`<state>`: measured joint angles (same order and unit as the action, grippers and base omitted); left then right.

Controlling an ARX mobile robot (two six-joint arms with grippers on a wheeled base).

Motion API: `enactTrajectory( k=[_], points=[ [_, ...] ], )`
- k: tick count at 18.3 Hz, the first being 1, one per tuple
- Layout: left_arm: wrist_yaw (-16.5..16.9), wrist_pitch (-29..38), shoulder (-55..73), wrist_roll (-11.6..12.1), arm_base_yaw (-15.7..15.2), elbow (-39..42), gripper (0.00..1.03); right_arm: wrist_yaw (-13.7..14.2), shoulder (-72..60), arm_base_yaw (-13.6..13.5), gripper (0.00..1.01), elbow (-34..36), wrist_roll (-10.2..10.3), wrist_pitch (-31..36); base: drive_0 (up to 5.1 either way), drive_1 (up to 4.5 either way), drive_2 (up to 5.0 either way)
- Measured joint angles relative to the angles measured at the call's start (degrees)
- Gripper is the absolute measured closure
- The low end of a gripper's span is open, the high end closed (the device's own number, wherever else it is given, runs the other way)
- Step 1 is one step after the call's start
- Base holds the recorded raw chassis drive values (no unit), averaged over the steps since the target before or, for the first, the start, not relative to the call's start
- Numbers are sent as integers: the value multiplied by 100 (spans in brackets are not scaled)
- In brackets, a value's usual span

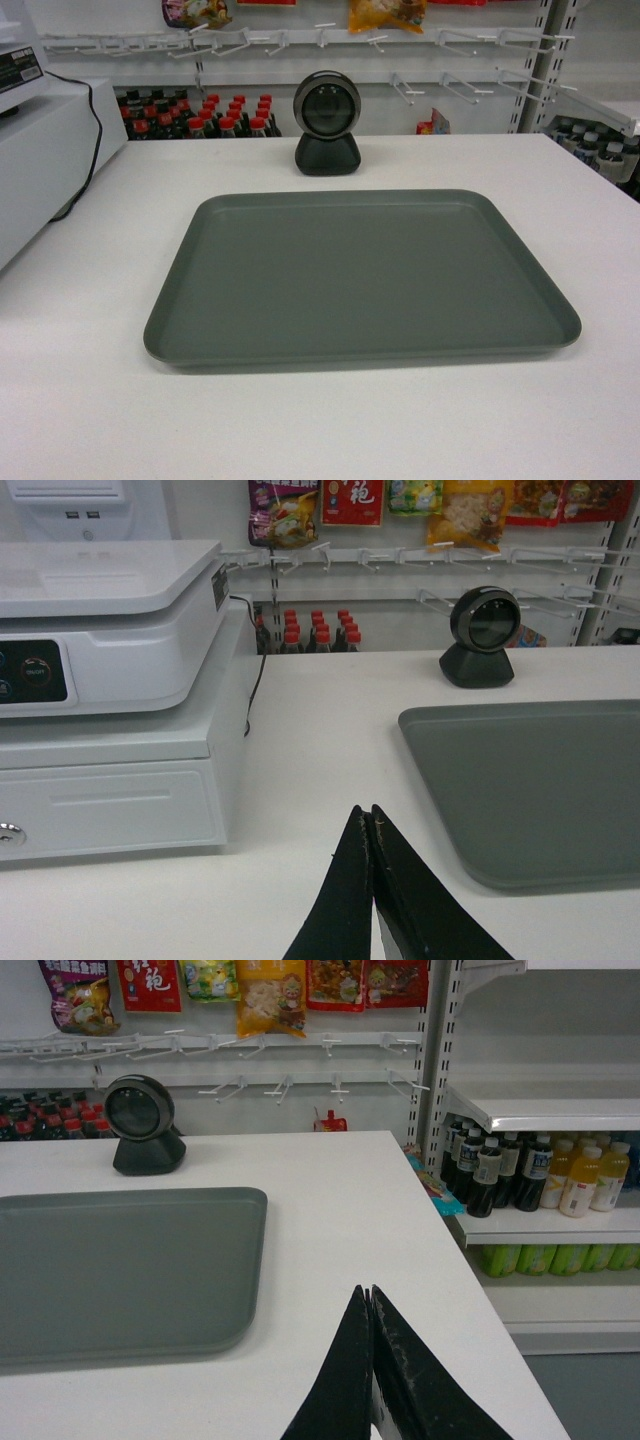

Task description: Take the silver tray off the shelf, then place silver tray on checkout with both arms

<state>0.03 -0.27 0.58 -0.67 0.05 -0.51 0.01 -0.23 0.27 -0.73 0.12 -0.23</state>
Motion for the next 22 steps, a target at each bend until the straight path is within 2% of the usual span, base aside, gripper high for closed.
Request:
enactTrajectory(
  k=[3, 4, 9, 13, 14, 22],
  points=[
    [-13, 9, 0, 0, 0, 0, 101, 2, -2, 0, 99, 0, 0, 7, 0, 0, 0],
    [-4, 9, 0, -4, 0, 0, 100, 0, 0, 0, 96, 0, -2, 7, 0, 0, 0],
    [-4, 7, 0, 2, 0, 0, 45, 0, 0, 0, 41, 0, -2, 2, 0, 0, 0],
    [-4, 7, 0, 2, 0, 0, 4, 0, 0, 0, 1, 0, 2, 4, 0, 0, 0],
    [-4, 7, 0, 7, 0, 0, 5, 0, 0, 0, 4, 0, 0, 2, 0, 0, 0],
    [-4, 4, 0, 7, 0, 0, 5, 0, -2, 0, 3, 0, 0, 0, 0, 0, 0]
  ],
)
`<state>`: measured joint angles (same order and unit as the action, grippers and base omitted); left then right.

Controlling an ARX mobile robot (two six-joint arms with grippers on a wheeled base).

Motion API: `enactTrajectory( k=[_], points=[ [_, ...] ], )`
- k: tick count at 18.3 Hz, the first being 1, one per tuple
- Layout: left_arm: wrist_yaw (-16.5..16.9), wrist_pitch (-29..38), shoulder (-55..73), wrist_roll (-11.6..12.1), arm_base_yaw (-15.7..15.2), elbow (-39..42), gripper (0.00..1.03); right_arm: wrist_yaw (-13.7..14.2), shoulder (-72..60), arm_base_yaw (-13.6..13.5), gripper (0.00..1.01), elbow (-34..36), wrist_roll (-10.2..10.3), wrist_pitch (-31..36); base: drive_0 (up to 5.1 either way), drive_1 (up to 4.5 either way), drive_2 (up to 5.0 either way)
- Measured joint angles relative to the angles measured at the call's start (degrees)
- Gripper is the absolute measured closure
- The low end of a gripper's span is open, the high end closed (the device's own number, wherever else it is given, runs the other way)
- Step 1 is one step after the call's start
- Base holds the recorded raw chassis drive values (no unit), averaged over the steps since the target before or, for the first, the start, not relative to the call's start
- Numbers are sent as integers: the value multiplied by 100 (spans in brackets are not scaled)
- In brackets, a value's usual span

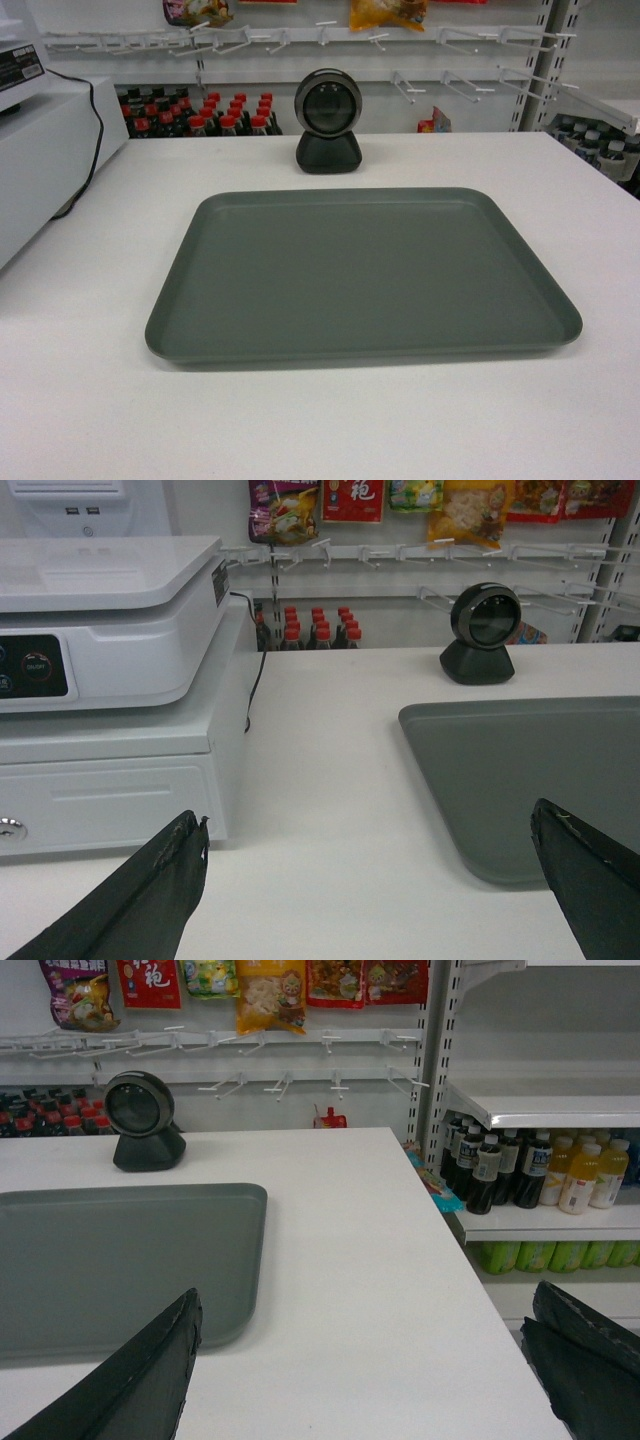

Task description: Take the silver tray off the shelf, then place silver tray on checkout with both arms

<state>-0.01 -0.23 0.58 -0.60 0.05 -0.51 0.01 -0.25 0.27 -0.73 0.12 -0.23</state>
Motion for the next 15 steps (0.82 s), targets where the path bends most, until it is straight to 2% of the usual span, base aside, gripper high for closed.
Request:
enactTrajectory(
  k=[15],
  points=[
    [-7, -22, 0, 0, 0, 0, 5, 0, 0, 0, 3, 0, 0, -17, 0, 0, 0]
  ],
)
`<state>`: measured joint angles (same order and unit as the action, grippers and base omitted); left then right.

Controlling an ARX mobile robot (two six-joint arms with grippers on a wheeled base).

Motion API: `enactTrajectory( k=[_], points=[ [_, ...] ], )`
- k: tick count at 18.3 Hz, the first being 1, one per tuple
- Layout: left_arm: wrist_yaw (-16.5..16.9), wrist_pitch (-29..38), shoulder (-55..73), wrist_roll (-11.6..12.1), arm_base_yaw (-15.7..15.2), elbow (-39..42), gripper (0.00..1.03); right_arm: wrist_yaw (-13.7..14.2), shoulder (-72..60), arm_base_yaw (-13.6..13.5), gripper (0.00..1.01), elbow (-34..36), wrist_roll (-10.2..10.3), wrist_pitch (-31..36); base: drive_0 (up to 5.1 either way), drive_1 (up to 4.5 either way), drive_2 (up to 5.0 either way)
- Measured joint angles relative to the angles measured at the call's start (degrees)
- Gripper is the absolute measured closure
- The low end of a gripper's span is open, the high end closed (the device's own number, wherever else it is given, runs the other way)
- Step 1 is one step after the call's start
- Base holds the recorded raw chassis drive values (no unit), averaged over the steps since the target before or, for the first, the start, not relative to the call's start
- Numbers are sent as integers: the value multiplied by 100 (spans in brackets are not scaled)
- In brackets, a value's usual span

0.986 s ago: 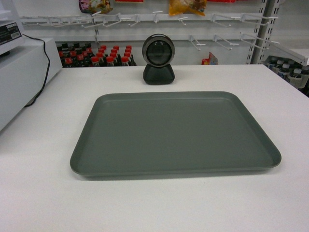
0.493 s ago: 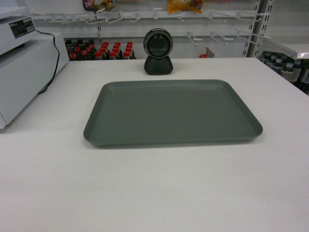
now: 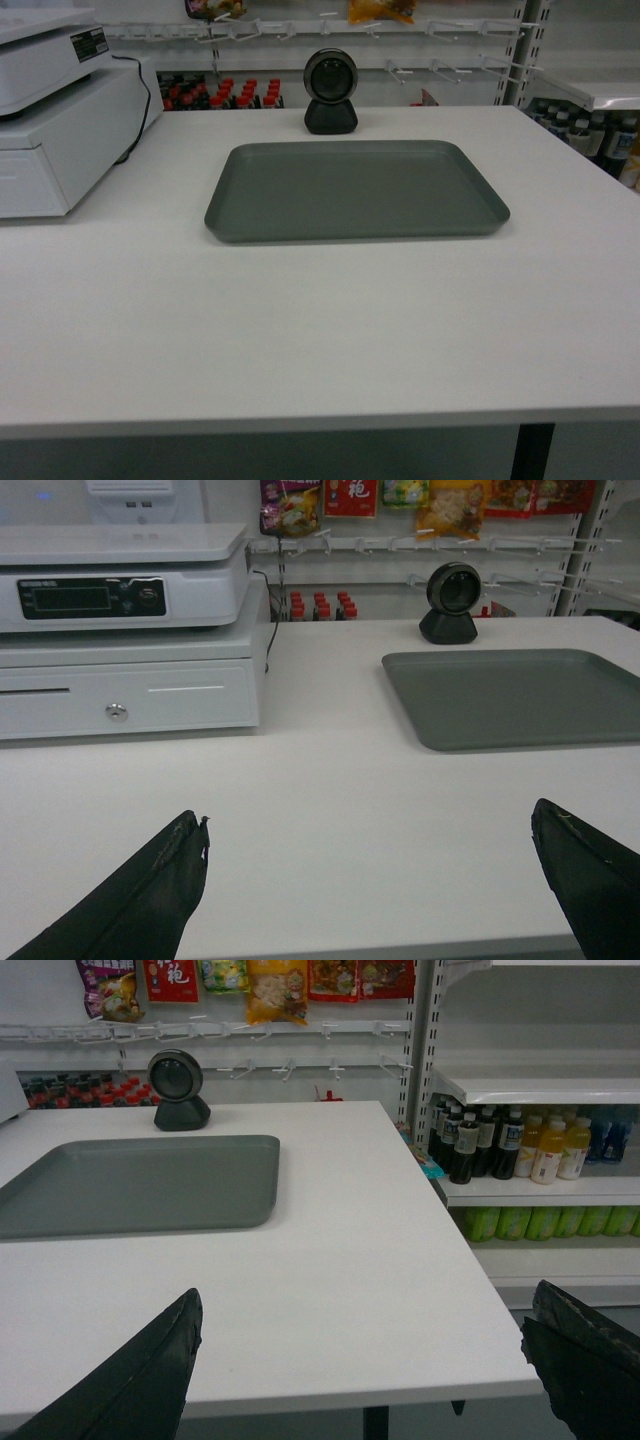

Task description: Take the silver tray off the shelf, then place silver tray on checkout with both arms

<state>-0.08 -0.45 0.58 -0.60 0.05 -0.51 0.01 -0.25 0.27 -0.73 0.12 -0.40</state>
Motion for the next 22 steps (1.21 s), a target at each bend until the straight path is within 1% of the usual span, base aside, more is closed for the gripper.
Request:
enactTrajectory(
  k=[22],
  points=[
    [9, 26, 0, 2, 0, 0, 5, 0, 2, 0, 3, 0, 0, 20, 0, 0, 0]
  ],
)
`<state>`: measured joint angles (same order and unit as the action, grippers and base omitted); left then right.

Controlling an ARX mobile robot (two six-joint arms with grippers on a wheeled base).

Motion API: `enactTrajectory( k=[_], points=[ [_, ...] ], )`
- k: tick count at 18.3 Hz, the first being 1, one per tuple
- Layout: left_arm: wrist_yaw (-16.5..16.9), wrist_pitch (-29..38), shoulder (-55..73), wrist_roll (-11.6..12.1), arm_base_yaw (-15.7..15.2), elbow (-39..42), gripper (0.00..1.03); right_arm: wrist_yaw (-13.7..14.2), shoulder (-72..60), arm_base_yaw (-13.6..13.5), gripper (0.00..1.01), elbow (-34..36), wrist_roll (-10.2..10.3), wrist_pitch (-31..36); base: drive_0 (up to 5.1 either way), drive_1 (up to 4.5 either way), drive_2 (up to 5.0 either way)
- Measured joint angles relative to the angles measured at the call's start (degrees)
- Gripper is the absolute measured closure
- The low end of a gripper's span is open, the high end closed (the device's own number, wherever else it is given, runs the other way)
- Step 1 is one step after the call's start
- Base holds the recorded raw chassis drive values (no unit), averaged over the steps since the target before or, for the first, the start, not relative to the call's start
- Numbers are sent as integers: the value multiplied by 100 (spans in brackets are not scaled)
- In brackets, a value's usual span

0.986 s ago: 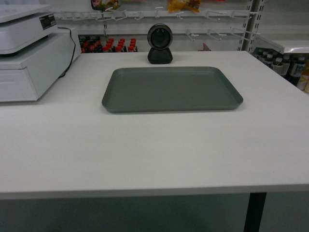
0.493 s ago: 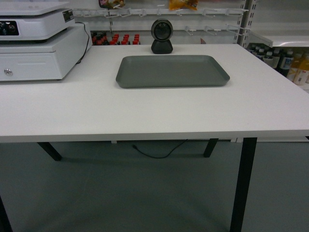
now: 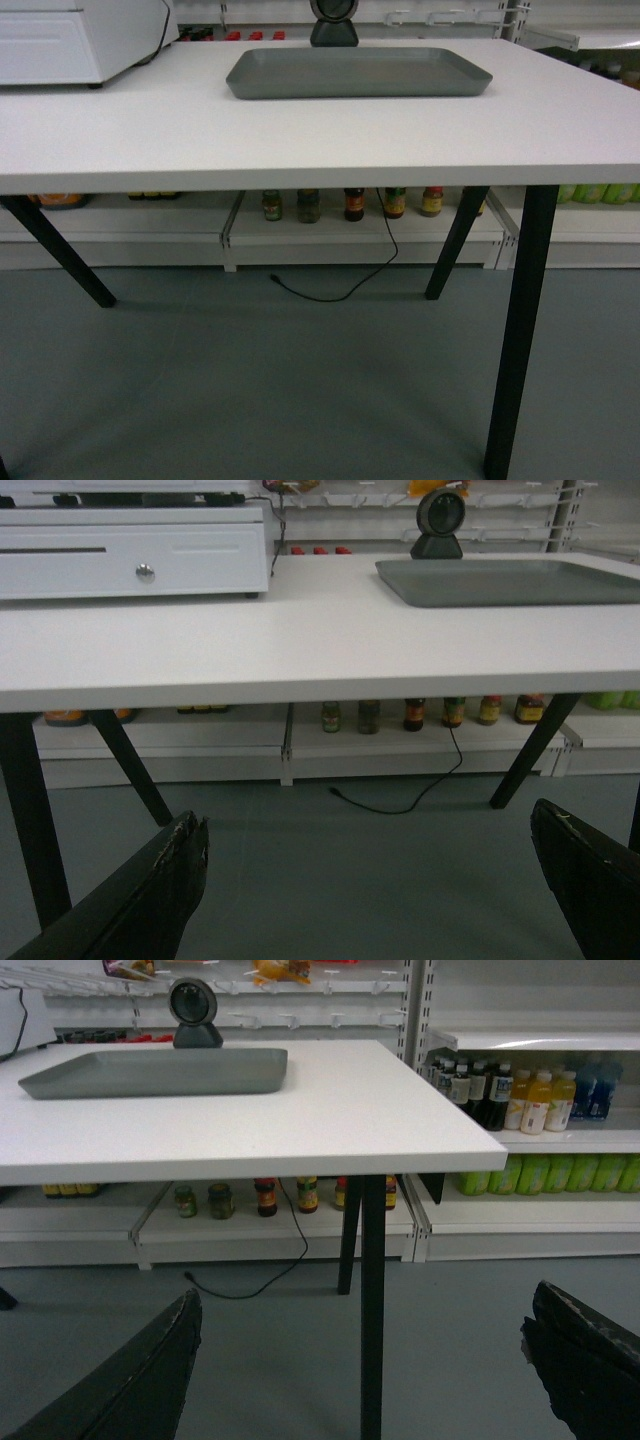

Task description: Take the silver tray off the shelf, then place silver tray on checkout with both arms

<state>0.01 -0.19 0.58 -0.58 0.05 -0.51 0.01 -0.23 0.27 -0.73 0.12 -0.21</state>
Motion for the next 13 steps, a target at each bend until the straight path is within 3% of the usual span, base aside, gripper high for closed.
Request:
enactTrajectory(
  k=[13],
  points=[
    [-7, -2, 0, -2, 0, 0, 5, -4, -2, 0, 3, 0, -15, 0, 0, 0, 0]
  ],
)
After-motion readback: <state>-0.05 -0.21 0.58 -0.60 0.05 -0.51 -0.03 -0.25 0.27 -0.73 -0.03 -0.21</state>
